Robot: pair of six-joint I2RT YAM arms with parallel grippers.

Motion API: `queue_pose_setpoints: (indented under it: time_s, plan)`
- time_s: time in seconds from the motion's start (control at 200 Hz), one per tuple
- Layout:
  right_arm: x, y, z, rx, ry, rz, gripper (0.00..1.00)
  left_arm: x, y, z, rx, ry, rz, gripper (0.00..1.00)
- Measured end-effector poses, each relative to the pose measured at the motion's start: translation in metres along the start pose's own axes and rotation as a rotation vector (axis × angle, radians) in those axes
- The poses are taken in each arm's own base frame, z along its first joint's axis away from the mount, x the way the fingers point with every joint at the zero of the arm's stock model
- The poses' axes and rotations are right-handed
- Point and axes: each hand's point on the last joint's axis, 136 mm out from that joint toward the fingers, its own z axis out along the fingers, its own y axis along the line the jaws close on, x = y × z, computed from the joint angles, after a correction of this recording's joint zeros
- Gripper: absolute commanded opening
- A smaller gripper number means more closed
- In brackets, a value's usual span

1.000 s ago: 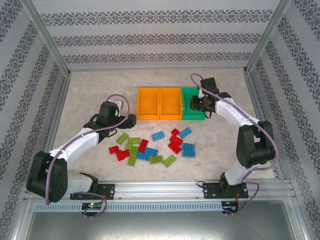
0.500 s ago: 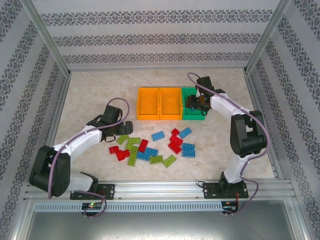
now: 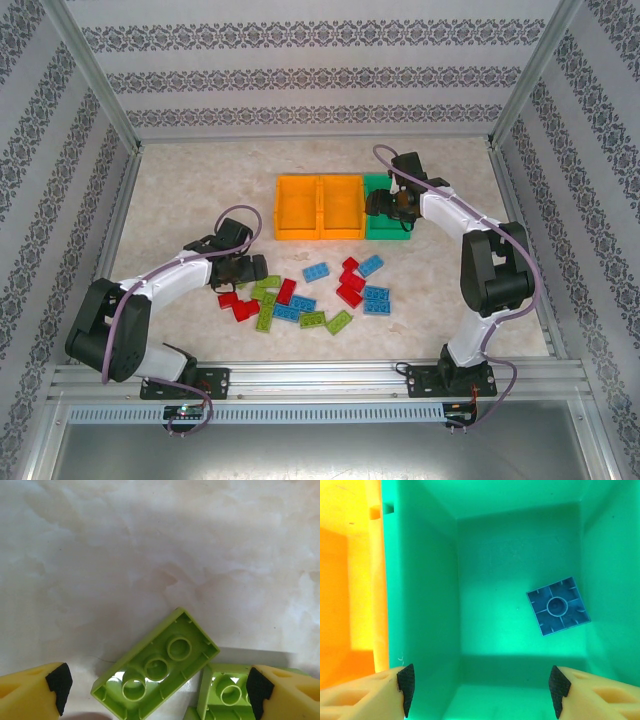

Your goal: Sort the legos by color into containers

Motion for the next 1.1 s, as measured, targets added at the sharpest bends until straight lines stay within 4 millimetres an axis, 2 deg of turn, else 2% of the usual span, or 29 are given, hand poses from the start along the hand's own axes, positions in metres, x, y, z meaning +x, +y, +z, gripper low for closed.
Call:
queue_pose_setpoints:
  time_s: [0.08,0.205,0.31,0.595,0.794,0.944,1.099]
  plan:
    - [0.000,0.000,0.000,0.000,0.000,0.000,0.74,0.000,0.001,0.001,-0.009,-0.002,0.000,0.88]
    - [0.000,0.000,0.000,-0.001,0.000,0.000,0.75,0.005,0.006,0.009,-0.039,0.026,0.001,0.75]
    - [0.000,0.000,0.000,0.000,0.001,0.000,0.75,0.006,0.010,0.017,-0.073,0.049,0.004,0.74]
    - [0.001,0.000,-0.003,-0.003,-0.003,0.000,0.75,0.004,0.011,0.019,-0.110,0.065,-0.008,0.70]
    - [0.002,0.000,-0.004,-0.005,-0.003,0.000,0.75,0.003,0.016,0.019,-0.141,0.069,-0.015,0.52]
    - [0.005,-0.001,-0.005,-0.004,-0.002,0.000,0.75,0.002,0.018,0.019,-0.155,0.060,-0.021,0.34]
    - [0.003,0.001,-0.006,-0.013,-0.007,-0.001,0.75,-0.003,0.014,0.019,-0.140,0.043,-0.031,0.30]
